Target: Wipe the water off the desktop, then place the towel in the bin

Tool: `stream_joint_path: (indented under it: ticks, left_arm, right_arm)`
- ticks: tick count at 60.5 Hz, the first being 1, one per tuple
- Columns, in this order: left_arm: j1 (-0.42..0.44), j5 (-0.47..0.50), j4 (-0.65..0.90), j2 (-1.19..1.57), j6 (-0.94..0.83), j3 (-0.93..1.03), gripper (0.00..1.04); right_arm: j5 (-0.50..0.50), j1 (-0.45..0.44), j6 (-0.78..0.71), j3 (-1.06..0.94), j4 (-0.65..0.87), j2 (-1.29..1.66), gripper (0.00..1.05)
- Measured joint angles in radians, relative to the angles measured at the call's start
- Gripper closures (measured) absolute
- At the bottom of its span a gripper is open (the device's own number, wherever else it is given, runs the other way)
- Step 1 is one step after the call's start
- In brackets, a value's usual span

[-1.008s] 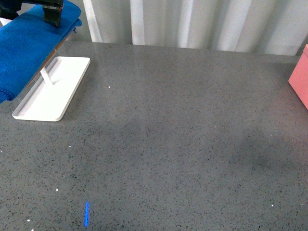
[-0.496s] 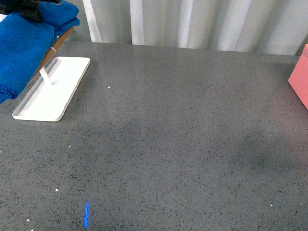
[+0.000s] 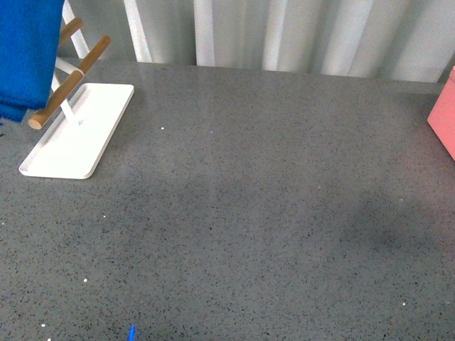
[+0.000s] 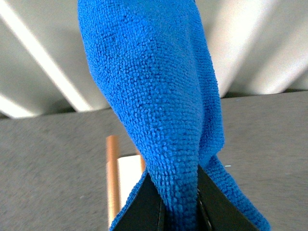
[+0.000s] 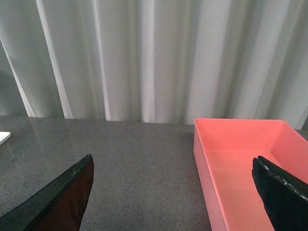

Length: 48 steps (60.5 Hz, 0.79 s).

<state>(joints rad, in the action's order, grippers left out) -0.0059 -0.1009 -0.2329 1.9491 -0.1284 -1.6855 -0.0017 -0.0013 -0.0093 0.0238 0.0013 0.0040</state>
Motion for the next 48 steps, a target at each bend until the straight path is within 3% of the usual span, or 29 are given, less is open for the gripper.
stream_joint_path:
  ticks: [17,30,32,36,39,48]
  left_arm:
    - [-0.264,-0.216,0.14,-0.295,0.16,0.269,0.99]
    - [-0.457,-0.198,0.332,-0.307,0.352,0.405,0.99]
    - [-0.477,-0.197,0.358,-0.295,0.371,0.405,0.99]
    - [-0.5,-0.192,0.372,-0.273,0.393,0.401,0.99]
    - [-0.51,-0.195,0.374,-0.259,0.406,0.396,0.99]
    - [-0.511,-0.182,0.377,-0.244,0.427,0.385,0.99]
  right_arm:
    - [0.0,0.0,0.0,0.0,0.0,0.0,0.07]
    - [0.0,0.0,0.0,0.0,0.0,0.0,0.07]
    - [-0.052,-0.013,-0.032,0.01,-0.034,0.013,0.07]
    - [-0.264,-0.08,-0.209,0.06,-0.184,0.108,0.07]
    - [-0.353,-0.121,-0.292,0.071,-0.158,0.174,0.07]
    - [-0.424,-0.171,-0.328,0.146,0.053,0.356,0.07]
